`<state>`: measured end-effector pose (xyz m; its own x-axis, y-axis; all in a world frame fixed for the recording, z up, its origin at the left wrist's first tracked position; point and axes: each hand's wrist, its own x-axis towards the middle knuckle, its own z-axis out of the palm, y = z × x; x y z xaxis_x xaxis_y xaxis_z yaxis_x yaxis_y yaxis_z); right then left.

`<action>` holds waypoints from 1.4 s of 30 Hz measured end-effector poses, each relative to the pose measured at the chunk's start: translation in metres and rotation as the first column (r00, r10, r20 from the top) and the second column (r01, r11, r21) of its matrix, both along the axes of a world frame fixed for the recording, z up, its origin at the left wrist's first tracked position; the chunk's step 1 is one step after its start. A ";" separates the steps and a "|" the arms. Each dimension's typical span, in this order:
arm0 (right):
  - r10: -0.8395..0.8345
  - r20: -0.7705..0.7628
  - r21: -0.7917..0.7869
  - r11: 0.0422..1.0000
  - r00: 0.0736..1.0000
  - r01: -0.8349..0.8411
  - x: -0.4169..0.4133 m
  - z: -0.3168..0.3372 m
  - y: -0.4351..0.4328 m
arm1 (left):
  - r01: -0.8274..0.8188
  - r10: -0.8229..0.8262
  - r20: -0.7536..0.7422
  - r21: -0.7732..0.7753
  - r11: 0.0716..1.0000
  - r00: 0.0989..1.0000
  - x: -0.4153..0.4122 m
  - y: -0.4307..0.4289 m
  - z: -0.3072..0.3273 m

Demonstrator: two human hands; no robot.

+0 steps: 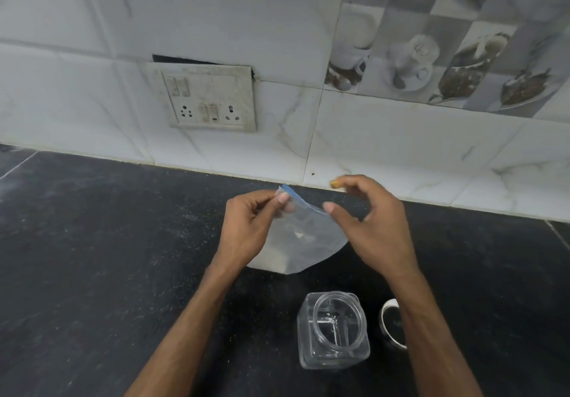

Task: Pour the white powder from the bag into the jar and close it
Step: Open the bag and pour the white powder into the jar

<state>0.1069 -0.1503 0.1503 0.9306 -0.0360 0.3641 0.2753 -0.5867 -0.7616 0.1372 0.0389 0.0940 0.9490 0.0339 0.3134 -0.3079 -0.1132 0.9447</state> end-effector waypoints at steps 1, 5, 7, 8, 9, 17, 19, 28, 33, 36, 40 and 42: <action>0.064 -0.017 -0.050 0.997 0.998 -0.065 0.003 0.005 0.009 | -0.001 0.000 0.015 0.019 1.000 1.000 0.000 0.000 0.002; 0.186 -0.036 -0.149 0.970 0.982 -0.190 0.016 0.006 0.038 | -0.031 0.028 0.078 0.038 0.999 0.997 -0.005 0.000 0.008; 0.177 -0.004 -0.143 0.974 0.984 -0.176 0.017 0.001 0.047 | -0.053 0.051 0.107 0.018 0.998 0.993 -0.009 0.002 0.009; 0.166 0.013 -0.132 0.978 0.986 -0.163 0.016 -0.001 0.050 | -0.057 0.056 0.118 0.007 0.998 0.991 -0.012 0.004 0.010; 0.157 0.027 -0.117 0.981 0.987 -0.153 0.015 -0.003 0.052 | -0.059 0.059 0.126 -0.003 0.998 0.990 -0.014 0.005 0.010; 0.133 0.097 -0.069 0.990 0.986 -0.126 0.009 -0.006 0.052 | -0.181 0.186 0.243 -0.043 0.983 0.952 -0.021 0.007 0.015; 0.115 0.124 -0.067 0.992 0.986 -0.107 0.007 -0.010 0.046 | -0.206 0.217 0.250 -0.067 0.976 0.944 -0.020 0.008 0.013; 0.020 0.137 0.021 0.999 0.990 -0.023 -0.006 -0.032 0.006 | -0.288 0.305 0.246 -0.103 0.952 0.920 -0.022 0.023 0.010; -0.021 0.107 0.072 0.997 0.994 0.013 -0.015 -0.040 -0.010 | -0.314 0.318 0.273 -0.060 0.948 0.908 -0.028 0.027 0.008; -0.046 0.103 0.076 0.996 0.994 0.039 -0.016 -0.043 -0.018 | -0.330 0.336 0.262 -0.070 0.942 0.905 -0.032 0.028 0.005; -0.065 0.110 0.105 0.993 0.992 0.054 -0.017 -0.042 -0.019 | -0.343 0.353 0.238 -0.083 0.936 0.905 -0.035 0.029 0.000; -0.066 0.123 0.132 0.990 0.990 0.049 -0.017 -0.039 -0.016 | -0.349 0.361 0.220 -0.091 0.933 0.906 -0.035 0.029 -0.002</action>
